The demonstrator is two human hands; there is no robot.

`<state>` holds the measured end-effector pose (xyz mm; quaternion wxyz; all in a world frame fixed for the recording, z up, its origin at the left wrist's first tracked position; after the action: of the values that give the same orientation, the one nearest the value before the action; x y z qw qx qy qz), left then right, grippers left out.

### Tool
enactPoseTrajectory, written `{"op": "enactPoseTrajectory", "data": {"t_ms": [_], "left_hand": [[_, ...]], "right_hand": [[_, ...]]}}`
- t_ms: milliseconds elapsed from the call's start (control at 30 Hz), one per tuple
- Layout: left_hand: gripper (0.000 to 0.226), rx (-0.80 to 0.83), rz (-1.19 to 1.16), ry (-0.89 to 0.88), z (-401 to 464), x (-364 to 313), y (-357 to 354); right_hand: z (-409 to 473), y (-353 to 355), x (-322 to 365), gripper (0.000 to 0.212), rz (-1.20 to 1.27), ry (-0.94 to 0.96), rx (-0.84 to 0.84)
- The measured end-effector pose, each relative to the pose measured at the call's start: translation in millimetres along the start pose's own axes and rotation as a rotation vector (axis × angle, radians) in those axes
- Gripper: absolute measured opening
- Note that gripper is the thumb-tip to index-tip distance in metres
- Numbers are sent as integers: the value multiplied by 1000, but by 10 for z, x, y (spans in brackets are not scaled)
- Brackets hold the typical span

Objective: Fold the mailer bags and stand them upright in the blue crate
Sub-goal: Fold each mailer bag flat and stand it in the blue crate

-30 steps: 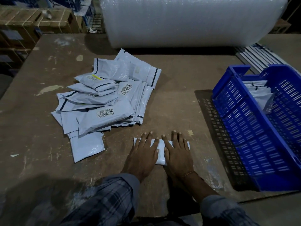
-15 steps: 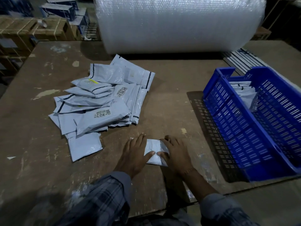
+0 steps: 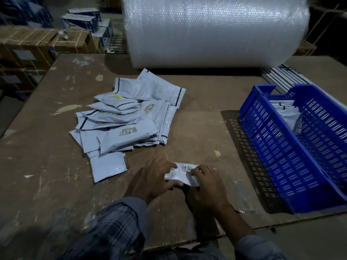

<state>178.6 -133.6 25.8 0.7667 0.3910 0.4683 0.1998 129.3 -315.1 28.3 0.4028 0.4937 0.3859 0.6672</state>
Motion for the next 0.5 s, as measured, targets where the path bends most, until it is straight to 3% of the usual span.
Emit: {"op": "enactPoseTrajectory", "data": {"t_ms": [67,167,267,367,500], "left_hand": [[61,9,-83,153,-101,123,-40],[47,-86,-10,146,-88,113,-19],[46,-75,138,164,60,169,-182],[62,40,278,168,118,173,-478],[68,98,412,146,68,253,-683]], "right_hand": [[-155,-48,-11,34,122,13,22],[-209,74,-142,25,240,-92,-159],[-79,21,-344,43,173,-243,-267],[138,-317,-445,62,37,-306,-96],[200,-627,-399,57,-220,-195,51]]}}
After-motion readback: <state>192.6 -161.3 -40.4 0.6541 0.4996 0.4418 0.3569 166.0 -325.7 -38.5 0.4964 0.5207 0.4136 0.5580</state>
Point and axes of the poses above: each hand's wrist, its own z-axis towards the middle knuckle, its own y-axis out of the back of the hand, x = y × z, the point moved 9 cm from there along z, towards the middle knuckle, and after that the axes turned 3 degrees about -x, right-handed, at the moved point
